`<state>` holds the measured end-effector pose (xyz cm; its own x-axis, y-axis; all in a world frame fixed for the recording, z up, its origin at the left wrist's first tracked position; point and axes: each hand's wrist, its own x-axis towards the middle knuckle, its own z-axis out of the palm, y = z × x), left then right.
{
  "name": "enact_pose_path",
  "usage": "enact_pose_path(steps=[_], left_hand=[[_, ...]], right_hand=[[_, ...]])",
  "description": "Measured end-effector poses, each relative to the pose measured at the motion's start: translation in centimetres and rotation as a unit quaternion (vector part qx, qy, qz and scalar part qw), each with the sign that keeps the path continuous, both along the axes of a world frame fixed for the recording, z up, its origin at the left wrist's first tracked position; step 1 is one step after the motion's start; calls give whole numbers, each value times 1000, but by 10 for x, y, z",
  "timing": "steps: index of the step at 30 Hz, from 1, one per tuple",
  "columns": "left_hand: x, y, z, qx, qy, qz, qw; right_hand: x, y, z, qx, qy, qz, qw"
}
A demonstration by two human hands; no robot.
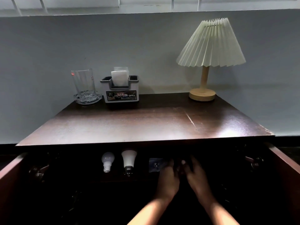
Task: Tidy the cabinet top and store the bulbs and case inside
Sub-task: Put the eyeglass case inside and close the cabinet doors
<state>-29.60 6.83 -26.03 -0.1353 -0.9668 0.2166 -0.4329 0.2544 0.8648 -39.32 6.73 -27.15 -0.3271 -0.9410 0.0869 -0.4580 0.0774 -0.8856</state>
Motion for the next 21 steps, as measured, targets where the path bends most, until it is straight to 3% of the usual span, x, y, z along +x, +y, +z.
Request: enact_pose_path(steps=[5, 21], left_hand=[[9, 28, -2, -10, -30, -6, 999], [102, 169, 25, -129, -30, 13, 991]], right_hand=[[6, 35, 10, -29, 86, -6, 996], [22, 175, 63, -145, 224, -23, 963]])
